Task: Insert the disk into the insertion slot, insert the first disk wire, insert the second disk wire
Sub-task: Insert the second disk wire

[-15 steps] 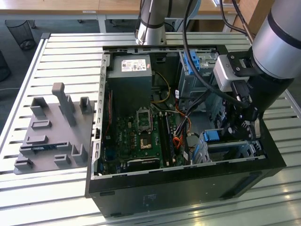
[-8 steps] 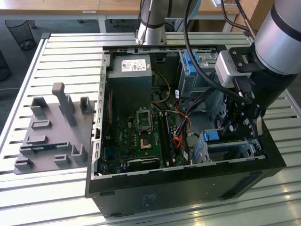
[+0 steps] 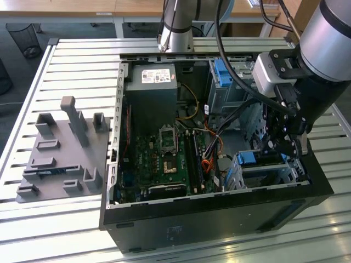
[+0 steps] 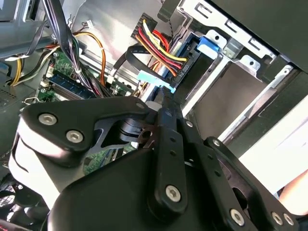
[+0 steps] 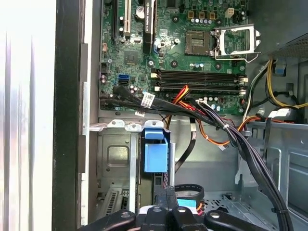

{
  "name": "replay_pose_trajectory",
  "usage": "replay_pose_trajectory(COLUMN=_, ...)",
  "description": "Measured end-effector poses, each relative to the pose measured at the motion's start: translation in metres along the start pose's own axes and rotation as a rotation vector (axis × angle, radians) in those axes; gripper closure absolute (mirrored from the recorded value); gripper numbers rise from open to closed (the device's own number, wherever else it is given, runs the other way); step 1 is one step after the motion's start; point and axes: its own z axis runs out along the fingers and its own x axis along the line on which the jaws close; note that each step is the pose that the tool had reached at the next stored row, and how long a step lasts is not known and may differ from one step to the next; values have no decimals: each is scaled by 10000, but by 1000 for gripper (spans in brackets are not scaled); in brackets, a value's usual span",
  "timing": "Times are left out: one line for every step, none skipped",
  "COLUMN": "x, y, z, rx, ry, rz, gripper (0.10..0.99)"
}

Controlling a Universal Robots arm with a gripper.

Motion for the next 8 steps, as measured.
replay_pose_trajectory(x=0, y=0, z=-5, rx=0, ry=0, rz=0, gripper=980)
replay_pose_trajectory(x=-1, y=0, z=-11, rx=0, ry=0, rz=0, gripper=980)
replay_pose_trajectory(x=-1, y=0, z=-17, rx=0, ry=0, rz=0, gripper=980)
replay_pose_trajectory(x=-2, y=-1, z=-25, rx=1, ry=1, rz=0, gripper=980)
replay_pose_trajectory(x=-3, y=-1, z=-34, rx=0, ry=2, rz=0, gripper=980)
replay_pose_trajectory(x=-3, y=-1, z=-40, rx=0, ry=0, rz=0, gripper=980)
replay_pose_trajectory(x=-4, y=-1, z=-47, rx=0, ry=0, rz=0, gripper=980)
replay_pose_trajectory(x=-4, y=-1, z=-51, rx=0, ry=-1, rz=0, gripper=980)
